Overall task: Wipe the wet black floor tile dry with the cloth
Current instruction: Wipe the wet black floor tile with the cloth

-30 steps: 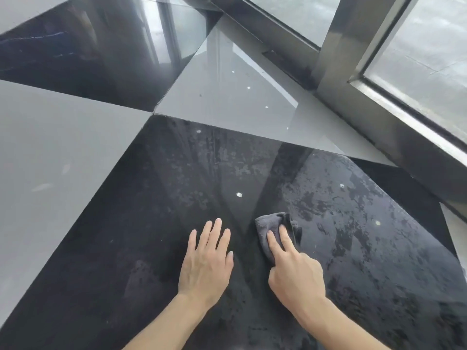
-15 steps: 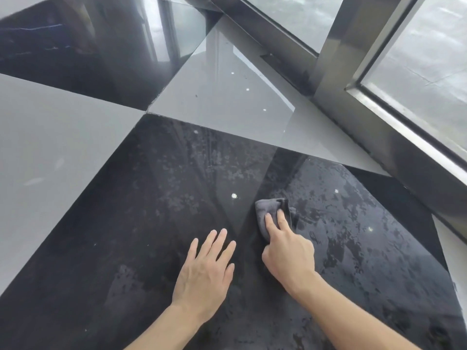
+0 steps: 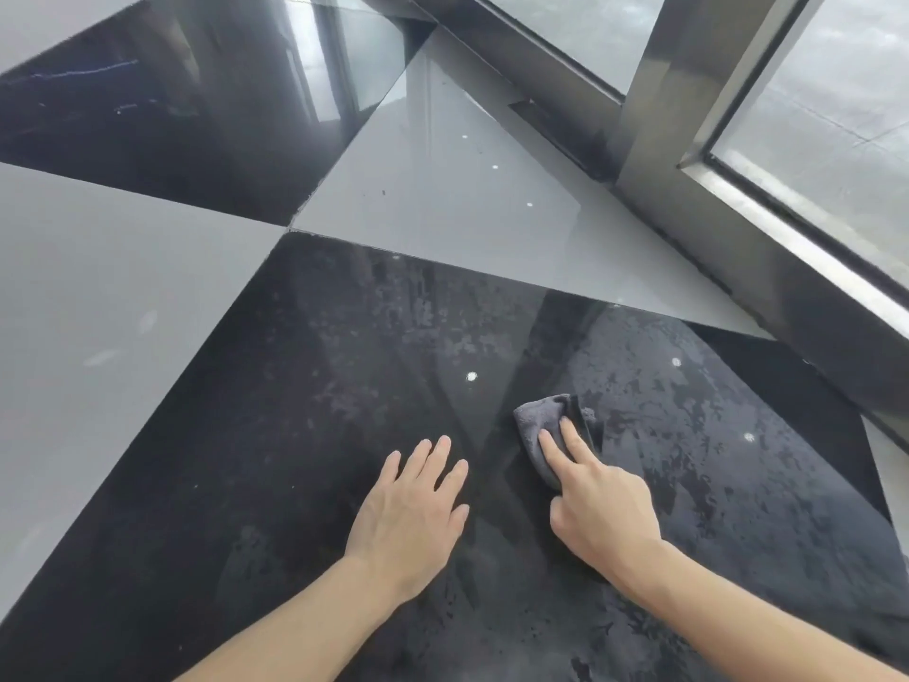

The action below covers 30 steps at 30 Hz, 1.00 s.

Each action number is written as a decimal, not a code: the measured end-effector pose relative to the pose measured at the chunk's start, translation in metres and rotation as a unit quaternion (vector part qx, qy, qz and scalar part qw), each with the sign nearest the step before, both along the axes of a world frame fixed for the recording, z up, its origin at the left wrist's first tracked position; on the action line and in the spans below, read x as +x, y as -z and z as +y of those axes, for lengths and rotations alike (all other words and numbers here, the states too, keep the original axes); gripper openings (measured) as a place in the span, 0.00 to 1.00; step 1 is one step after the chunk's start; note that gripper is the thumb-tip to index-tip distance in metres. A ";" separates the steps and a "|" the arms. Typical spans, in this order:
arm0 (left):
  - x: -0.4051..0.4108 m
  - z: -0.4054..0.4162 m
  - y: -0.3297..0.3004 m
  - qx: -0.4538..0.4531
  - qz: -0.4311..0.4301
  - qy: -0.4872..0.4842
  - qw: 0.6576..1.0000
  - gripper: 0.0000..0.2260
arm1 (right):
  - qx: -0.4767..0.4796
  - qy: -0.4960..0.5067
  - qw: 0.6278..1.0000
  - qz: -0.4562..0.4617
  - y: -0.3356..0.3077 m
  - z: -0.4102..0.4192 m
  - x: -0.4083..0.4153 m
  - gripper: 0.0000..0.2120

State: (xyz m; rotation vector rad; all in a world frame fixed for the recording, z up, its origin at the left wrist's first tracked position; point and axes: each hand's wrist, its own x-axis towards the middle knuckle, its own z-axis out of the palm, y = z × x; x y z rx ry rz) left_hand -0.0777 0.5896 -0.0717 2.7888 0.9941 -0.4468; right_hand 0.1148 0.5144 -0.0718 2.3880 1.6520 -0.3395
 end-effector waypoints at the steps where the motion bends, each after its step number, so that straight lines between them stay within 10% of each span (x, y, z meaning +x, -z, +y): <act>1: 0.005 0.000 0.000 0.003 0.000 0.005 1.000 0.24 | -0.004 0.009 1.000 0.001 0.001 -0.012 -0.003 0.34; 11: 0.043 -0.029 0.004 -0.027 -0.003 0.000 1.000 0.23 | 0.105 0.010 0.994 0.041 -0.011 -0.104 -0.028 0.37; 30: 0.038 -0.038 0.011 -0.015 -0.007 0.001 1.000 0.25 | 0.062 0.112 0.988 0.084 0.001 0.020 0.056 0.33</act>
